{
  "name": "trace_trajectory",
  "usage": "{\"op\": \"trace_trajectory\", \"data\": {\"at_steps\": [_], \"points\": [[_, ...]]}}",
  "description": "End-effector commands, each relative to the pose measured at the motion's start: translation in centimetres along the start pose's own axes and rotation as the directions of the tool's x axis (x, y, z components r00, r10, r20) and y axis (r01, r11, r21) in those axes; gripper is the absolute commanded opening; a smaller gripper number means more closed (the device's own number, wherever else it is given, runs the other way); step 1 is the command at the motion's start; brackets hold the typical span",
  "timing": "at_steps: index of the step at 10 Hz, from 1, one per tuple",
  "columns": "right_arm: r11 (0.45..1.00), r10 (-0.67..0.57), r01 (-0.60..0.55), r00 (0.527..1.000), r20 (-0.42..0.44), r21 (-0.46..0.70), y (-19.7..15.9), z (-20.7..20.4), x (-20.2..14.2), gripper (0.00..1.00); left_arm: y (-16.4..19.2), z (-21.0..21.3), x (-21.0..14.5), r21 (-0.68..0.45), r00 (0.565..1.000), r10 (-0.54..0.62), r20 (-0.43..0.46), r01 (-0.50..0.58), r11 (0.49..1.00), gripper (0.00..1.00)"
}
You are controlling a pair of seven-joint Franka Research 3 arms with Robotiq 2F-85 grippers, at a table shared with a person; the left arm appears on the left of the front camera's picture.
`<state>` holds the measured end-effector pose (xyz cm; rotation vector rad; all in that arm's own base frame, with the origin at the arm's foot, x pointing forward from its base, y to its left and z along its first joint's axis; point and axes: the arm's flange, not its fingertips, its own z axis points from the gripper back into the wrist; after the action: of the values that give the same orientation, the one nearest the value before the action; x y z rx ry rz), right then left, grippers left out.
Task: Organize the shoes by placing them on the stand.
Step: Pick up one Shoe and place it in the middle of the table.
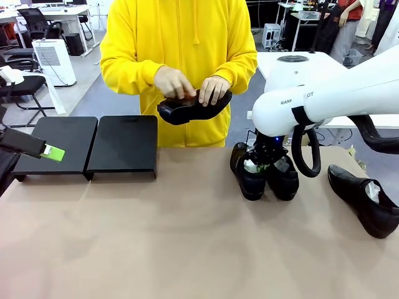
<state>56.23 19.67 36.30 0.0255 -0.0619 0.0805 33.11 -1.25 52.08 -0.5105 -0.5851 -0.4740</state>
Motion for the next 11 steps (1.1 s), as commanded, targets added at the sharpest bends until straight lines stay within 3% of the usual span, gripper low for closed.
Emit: {"op": "trace_trajectory", "data": {"at_steps": [1, 4, 6, 7, 8, 11], "points": [[0.999, -0.036, 0.036, 0.997, 0.067, 0.0, 1.1, 3.1, -2.0, 0.0, 0.1, 0.1, 0.0, -0.021, 1.0, -0.013, 0.008, 0.013, 1.0, 1.0], [1.0, 0.001, -0.007, 0.979, 0.204, 0.03, 2.9, 9.2, -6.9, 0.0, 0.1, 0.1, 0.0, -0.021, 1.0, -0.013, 0.008, 0.013, 1.0, 1.0], [0.996, 0.055, -0.069, 0.98, 0.194, 0.065, 4.1, 10.7, -11.1, 0.0, 0.1, 0.1, 0.0, -0.021, 1.0, -0.013, 0.008, 0.013, 1.0, 1.0], [0.974, 0.182, -0.199, 0.972, 0.15, 0.104, 3.7, 11.7, -13.0, 0.0, 0.1, 0.1, 0.0, -0.021, 1.0, -0.013, 0.008, 0.013, 1.0, 1.0], [0.999, 0.042, -0.047, 0.982, 0.184, 0.022, 4.1, 10.8, -8.7, 0.0, 0.1, 0.1, 0.0, -0.021, 1.0, -0.013, 0.008, 0.013, 1.0, 1.0], [0.999, 0.042, -0.047, 0.982, 0.184, 0.022, 4.1, 10.8, -8.7, 0.0, 0.1, 0.1, 0.0, -0.021, 1.0, -0.013, 0.008, 0.013, 1.0, 1.0]]}}
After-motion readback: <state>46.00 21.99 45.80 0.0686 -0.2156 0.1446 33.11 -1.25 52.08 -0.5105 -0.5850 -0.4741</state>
